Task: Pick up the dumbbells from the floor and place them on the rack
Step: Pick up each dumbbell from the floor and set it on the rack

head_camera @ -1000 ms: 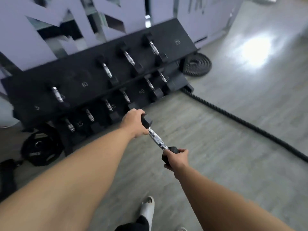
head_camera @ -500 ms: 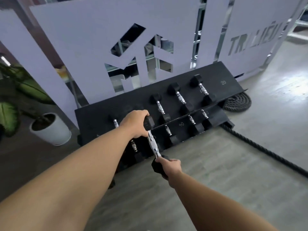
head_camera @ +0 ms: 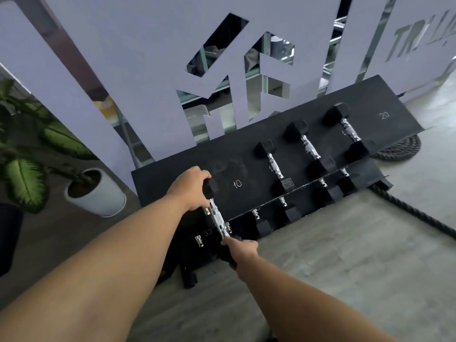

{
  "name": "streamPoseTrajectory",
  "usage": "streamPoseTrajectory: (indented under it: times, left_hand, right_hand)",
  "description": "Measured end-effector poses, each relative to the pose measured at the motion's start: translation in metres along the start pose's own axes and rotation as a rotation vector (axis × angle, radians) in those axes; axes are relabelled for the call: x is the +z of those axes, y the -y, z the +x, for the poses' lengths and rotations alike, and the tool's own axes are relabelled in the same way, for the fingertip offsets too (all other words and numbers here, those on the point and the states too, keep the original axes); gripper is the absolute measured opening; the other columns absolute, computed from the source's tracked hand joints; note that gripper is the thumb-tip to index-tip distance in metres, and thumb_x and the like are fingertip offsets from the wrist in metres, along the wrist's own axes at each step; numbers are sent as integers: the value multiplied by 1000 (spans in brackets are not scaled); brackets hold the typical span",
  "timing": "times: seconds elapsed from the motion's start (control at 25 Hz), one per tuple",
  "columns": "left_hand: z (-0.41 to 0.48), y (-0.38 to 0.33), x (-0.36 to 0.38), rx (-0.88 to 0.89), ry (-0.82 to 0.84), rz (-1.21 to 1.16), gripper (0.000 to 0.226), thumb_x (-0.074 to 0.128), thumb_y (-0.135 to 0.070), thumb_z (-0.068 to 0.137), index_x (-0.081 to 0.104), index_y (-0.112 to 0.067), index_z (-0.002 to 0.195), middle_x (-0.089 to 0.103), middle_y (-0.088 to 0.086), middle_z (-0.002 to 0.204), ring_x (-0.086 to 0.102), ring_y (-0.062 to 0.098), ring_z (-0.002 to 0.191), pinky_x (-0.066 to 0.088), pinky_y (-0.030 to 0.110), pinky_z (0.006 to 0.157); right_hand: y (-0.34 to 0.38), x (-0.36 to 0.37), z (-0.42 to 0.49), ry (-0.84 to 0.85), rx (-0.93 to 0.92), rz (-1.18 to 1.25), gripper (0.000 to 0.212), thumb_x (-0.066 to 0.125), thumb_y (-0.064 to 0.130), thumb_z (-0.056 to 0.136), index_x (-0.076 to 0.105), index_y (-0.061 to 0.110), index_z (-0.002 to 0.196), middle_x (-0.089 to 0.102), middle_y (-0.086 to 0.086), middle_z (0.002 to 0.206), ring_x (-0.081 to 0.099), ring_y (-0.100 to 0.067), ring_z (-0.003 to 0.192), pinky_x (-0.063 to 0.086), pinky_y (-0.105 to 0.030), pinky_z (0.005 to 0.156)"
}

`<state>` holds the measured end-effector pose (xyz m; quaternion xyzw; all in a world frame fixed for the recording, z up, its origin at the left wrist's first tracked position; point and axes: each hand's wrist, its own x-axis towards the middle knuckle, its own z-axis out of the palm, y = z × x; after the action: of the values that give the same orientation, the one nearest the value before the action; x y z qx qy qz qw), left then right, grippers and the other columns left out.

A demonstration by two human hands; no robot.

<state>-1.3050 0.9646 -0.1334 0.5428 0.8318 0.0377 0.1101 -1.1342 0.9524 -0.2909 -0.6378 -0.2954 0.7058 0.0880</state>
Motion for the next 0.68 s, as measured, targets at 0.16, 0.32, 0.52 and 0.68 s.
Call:
streamPoseTrajectory:
  times: [0.16,0.32,0.52,0.68]
  left_hand:
    - [19,57,-14,-30,24,72,75,89,-33,65,58,-23,132,47,-6,103,54,20,90,53,39,76]
    - [26,133,-16,-60,54,124,73,87,-35,63,59,-22,130,49,-5,103,57,22,91,55,42,76]
    - [61,222,14,-7,115,107,73,89,-36,63,60,-23,128,50,-5,105,59,22,93,55,41,73]
    - [93,281,57,82,189,103,73,89,-41,61,60,-23,125,50,-4,107,58,22,91,55,41,72]
  right_hand:
    - [15,68,16,98,41,-15,72,85,26,68,36,14,120,63,-15,108,68,-29,95,58,-37,68]
    - [8,139,21,85,86,-31,71,85,27,66,36,17,117,61,-12,102,65,-25,87,54,-32,59]
    - [-15,226,47,-24,142,-3,75,88,31,62,40,19,119,62,-13,108,67,-33,100,60,-49,91]
    - [-37,277,86,-190,163,73,75,92,25,66,41,15,120,61,-13,105,66,-31,94,59,-43,86]
